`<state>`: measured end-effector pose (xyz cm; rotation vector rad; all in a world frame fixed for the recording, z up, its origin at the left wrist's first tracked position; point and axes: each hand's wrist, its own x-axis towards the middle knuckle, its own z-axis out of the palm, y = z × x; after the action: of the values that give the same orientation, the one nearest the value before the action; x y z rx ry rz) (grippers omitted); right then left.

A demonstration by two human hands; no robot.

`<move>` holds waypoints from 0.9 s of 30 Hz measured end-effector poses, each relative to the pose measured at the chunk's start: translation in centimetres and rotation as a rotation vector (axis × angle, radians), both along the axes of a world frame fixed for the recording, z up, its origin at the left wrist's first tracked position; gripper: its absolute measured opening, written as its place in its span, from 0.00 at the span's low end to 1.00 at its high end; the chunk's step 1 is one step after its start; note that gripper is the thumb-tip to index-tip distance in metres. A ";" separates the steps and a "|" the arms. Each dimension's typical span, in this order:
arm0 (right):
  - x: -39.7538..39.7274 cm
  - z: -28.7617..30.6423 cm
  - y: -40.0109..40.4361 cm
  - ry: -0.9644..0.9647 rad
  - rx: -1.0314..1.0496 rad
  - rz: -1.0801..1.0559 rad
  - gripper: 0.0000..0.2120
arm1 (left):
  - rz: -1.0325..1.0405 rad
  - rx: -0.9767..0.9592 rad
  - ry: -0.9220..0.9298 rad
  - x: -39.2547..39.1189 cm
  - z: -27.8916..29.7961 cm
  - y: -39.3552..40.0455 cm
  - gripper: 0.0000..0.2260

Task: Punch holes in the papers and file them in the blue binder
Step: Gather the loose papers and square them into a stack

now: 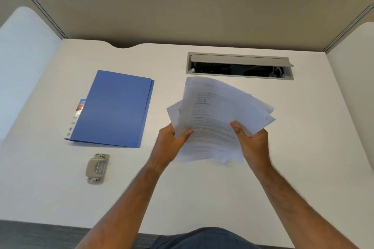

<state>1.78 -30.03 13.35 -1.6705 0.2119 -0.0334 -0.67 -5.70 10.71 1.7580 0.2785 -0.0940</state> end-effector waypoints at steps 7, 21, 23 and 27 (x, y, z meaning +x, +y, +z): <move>0.9 2.9 0.7 -0.147 0.000 0.002 0.19 | 0.096 -0.072 -0.095 0.8 1.9 -0.3 0.16; 1.1 1.5 0.7 -0.158 -0.012 -0.020 0.18 | 0.056 0.062 -0.208 0.8 3.0 -0.5 0.19; 1.4 1.4 0.6 -0.169 -0.036 -0.018 0.16 | 0.039 0.054 -0.208 0.8 3.1 -0.5 0.20; 1.5 0.1 0.4 -0.207 -0.079 -0.008 0.20 | -0.002 0.075 -0.244 0.8 2.1 -0.4 0.24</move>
<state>3.26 -29.61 13.47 -1.7316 0.0609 -0.2223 0.17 -6.09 12.77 1.8235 0.1033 0.1304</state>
